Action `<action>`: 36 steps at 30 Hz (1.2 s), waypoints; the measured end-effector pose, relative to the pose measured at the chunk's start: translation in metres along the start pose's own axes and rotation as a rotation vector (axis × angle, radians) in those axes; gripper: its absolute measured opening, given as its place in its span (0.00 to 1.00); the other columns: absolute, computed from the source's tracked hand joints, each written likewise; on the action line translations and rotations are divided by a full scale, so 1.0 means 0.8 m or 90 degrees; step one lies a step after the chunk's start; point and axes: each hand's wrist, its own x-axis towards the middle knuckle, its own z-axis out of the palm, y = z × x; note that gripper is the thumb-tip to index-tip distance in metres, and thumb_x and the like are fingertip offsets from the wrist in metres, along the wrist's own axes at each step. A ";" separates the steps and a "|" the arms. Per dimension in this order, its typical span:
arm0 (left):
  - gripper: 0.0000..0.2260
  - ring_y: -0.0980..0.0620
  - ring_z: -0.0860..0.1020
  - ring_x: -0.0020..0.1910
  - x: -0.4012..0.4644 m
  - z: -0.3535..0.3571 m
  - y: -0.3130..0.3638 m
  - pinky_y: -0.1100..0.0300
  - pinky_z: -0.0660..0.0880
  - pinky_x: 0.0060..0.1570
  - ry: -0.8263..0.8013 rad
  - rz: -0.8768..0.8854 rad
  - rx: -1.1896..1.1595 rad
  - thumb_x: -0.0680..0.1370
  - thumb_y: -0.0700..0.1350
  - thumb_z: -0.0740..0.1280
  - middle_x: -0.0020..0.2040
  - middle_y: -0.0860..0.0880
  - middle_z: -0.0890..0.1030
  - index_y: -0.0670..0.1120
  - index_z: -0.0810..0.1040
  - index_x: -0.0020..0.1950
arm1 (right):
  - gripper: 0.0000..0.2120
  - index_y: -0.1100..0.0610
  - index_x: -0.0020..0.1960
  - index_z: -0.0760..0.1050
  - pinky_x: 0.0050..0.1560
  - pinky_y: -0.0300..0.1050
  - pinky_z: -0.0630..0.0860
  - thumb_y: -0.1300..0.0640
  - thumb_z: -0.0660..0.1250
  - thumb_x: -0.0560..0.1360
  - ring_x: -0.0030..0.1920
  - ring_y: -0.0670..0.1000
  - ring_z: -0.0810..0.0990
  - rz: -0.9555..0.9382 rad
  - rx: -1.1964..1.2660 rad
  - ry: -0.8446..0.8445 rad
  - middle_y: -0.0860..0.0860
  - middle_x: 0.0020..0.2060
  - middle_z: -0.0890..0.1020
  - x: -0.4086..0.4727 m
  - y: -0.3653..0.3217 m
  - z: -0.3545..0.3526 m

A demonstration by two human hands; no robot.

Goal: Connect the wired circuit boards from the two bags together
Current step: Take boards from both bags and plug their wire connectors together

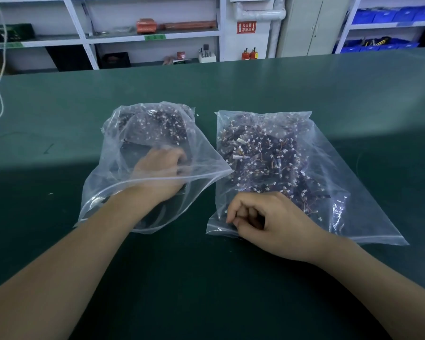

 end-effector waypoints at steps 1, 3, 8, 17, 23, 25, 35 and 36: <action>0.06 0.53 0.77 0.50 -0.008 0.002 -0.003 0.52 0.79 0.53 -0.021 -0.001 0.005 0.85 0.51 0.64 0.54 0.54 0.79 0.53 0.78 0.51 | 0.10 0.46 0.49 0.81 0.40 0.33 0.70 0.62 0.71 0.77 0.34 0.50 0.79 0.001 0.000 0.000 0.43 0.37 0.82 0.000 0.000 0.000; 0.07 0.51 0.77 0.49 -0.027 0.002 -0.009 0.48 0.78 0.52 -0.018 0.015 -0.011 0.84 0.53 0.62 0.52 0.53 0.79 0.54 0.75 0.50 | 0.10 0.46 0.49 0.81 0.40 0.33 0.70 0.62 0.71 0.78 0.35 0.50 0.79 -0.001 0.002 0.004 0.44 0.37 0.82 0.000 0.001 0.000; 0.13 0.49 0.78 0.57 -0.086 -0.005 -0.008 0.50 0.76 0.57 0.034 0.094 -0.060 0.84 0.52 0.67 0.59 0.55 0.82 0.57 0.79 0.68 | 0.10 0.45 0.50 0.80 0.40 0.33 0.70 0.61 0.71 0.78 0.35 0.51 0.79 0.004 0.008 0.001 0.45 0.37 0.82 -0.001 0.001 0.000; 0.17 0.53 0.77 0.67 -0.127 0.002 -0.014 0.51 0.74 0.67 0.053 0.117 -0.081 0.82 0.54 0.69 0.67 0.60 0.81 0.55 0.81 0.71 | 0.10 0.46 0.50 0.81 0.40 0.34 0.70 0.62 0.71 0.78 0.35 0.51 0.79 -0.004 0.002 0.002 0.44 0.38 0.82 -0.004 -0.003 -0.001; 0.13 0.59 0.81 0.63 -0.139 -0.001 -0.030 0.53 0.80 0.60 0.120 0.160 -0.148 0.80 0.57 0.69 0.64 0.66 0.81 0.58 0.86 0.62 | 0.10 0.47 0.50 0.81 0.40 0.33 0.69 0.62 0.71 0.79 0.35 0.51 0.79 -0.004 0.000 0.015 0.44 0.37 0.81 -0.003 -0.003 0.001; 0.11 0.56 0.83 0.59 -0.139 -0.002 -0.029 0.52 0.82 0.57 0.160 0.178 -0.140 0.79 0.55 0.71 0.62 0.63 0.83 0.56 0.88 0.58 | 0.10 0.47 0.51 0.81 0.40 0.34 0.69 0.62 0.71 0.78 0.35 0.51 0.78 -0.006 0.003 0.023 0.44 0.36 0.80 -0.004 -0.003 0.002; 0.06 0.54 0.83 0.49 -0.141 -0.003 -0.018 0.51 0.83 0.46 0.268 0.159 -0.142 0.71 0.51 0.81 0.49 0.59 0.85 0.53 0.88 0.45 | 0.09 0.51 0.50 0.82 0.38 0.34 0.69 0.65 0.71 0.78 0.32 0.52 0.76 -0.029 0.008 0.068 0.46 0.33 0.77 -0.005 -0.004 0.006; 0.07 0.54 0.83 0.48 -0.141 -0.003 -0.019 0.50 0.83 0.44 0.274 0.153 -0.145 0.71 0.52 0.82 0.48 0.58 0.85 0.52 0.88 0.45 | 0.09 0.51 0.50 0.82 0.38 0.34 0.69 0.65 0.72 0.78 0.32 0.52 0.76 -0.031 0.008 0.074 0.46 0.32 0.77 -0.005 -0.004 0.007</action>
